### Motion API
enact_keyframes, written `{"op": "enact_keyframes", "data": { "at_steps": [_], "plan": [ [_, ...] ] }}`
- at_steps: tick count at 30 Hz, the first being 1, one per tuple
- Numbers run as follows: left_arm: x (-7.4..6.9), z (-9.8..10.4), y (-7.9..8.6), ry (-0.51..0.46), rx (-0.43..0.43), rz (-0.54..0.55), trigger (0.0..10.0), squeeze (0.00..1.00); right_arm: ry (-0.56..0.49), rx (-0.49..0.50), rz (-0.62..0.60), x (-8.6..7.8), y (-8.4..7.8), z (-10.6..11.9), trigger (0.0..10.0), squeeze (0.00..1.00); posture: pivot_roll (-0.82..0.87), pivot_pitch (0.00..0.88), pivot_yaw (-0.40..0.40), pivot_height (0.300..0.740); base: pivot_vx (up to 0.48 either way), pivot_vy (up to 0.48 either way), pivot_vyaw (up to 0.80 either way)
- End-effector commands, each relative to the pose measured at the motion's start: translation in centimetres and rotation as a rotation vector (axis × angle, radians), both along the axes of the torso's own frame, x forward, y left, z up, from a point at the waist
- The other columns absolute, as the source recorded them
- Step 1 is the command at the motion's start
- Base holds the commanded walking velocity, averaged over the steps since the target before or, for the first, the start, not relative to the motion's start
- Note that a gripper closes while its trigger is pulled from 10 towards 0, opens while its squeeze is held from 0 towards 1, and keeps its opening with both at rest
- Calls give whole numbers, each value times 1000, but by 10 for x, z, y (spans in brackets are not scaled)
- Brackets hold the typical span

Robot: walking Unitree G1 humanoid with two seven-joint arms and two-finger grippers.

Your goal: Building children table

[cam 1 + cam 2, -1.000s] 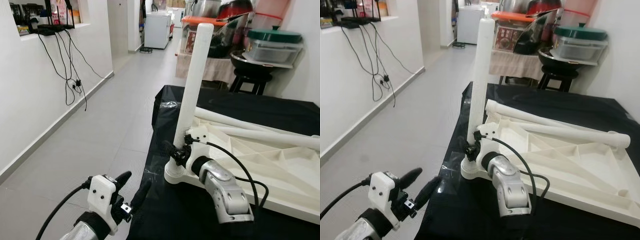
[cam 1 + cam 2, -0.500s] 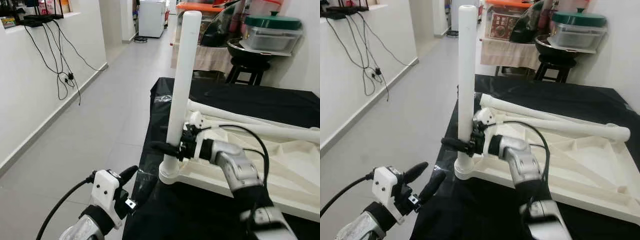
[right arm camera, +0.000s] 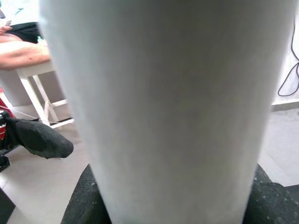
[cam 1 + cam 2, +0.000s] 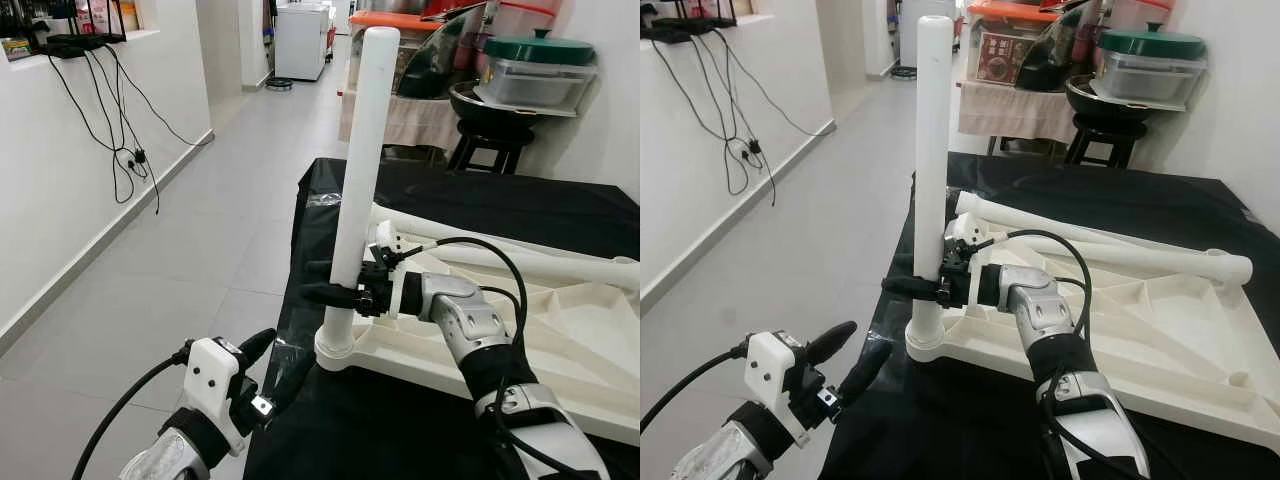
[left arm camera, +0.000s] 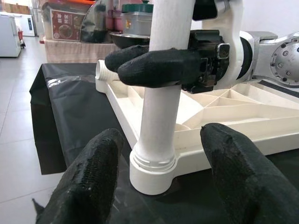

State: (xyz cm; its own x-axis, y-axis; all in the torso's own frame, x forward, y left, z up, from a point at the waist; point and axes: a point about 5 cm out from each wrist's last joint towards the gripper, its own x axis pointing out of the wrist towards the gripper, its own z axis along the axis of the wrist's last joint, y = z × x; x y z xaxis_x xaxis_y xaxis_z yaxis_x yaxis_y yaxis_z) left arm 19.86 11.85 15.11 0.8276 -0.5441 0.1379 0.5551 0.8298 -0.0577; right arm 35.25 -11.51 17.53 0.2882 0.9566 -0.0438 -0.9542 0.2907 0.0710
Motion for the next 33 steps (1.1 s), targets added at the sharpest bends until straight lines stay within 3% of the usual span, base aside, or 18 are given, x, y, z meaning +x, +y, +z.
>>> {"op": "enact_keyframes", "data": {
  "at_steps": [1,2,5,6,7,8,9,10,12,13,15,19,23,24,25,26,32,33],
  "plan": [
    [0,-2,-2,10,-8,-2,10000,0,46,-52,-94,2,-1,-13,0,0,113,0,-82,740,0,0,0],
    [0,-2,-2,10,-8,-2,10000,0,46,-52,-94,2,-1,-13,0,0,113,0,-82,740,0,0,0],
    [-1,-1,-2,7,-10,-2,10000,0,40,-124,-417,7,-4,-23,0,0,109,0,-91,740,0,0,0],
    [-1,-1,-2,7,-10,-2,10000,0,40,-124,-417,7,-4,-23,0,0,109,0,-91,740,0,0,0],
    [-1,0,-1,5,-10,0,10000,0,56,-32,-746,10,-6,-21,0,0,90,0,-94,740,0,0,0],
    [-1,0,-1,5,-10,0,10000,0,56,-32,-746,10,-6,-21,0,0,90,0,-94,740,0,0,0],
    [-1,1,0,3,-11,3,10000,0,82,-10,-939,-6,-4,-32,0,0,84,0,-88,740,0,0,0],
    [-1,2,1,0,-11,6,10000,0,84,-11,-1015,-26,6,-44,0,0,85,0,-69,740,0,0,0],
    [-1,2,1,0,-11,6,10000,0,84,-11,-1015,-26,6,-44,0,0,85,0,-69,740,0,0,0],
    [0,3,2,-1,-11,7,10000,0,81,-12,-1044,-40,13,-49,0,0,85,0,-69,740,0,0,0],
    [1,3,2,0,-13,1,10000,0,78,-6,-993,-44,21,-50,0,0,85,0,-71,740,0,0,0],
    [2,2,1,-1,-13,-10,10000,0,68,2,-979,-32,18,-45,0,0,88,0,-77,740,0,0,0],
    [2,2,3,-4,-13,7,10000,0,28,-52,-969,-28,14,-40,0,0,89,0,-75,740,0,0,0],
    [3,3,4,-5,-13,9,10000,0,18,-55,-947,-27,14,-36,10000,0,91,0,-77,740,0,0,0],
    [3,3,4,-4,-14,9,10000,0,5,-75,-951,-30,15,-32,10000,286,91,0,-76,740,0,0,0],
    [3,3,4,-4,-15,7,10000,0,2,-75,-912,-31,17,-28,10000,1000,90,0,-74,740,0,0,0],
    [3,3,5,-1,-17,3,10000,0,-13,-8,-726,-28,21,-14,10000,1000,95,0,-76,740,0,0,0],
    [4,2,4,-1,-17,2,10000,0,-50,21,-616,-27,23,-5,10000,784,95,0,-76,740,0,0,0]
  ]
}}
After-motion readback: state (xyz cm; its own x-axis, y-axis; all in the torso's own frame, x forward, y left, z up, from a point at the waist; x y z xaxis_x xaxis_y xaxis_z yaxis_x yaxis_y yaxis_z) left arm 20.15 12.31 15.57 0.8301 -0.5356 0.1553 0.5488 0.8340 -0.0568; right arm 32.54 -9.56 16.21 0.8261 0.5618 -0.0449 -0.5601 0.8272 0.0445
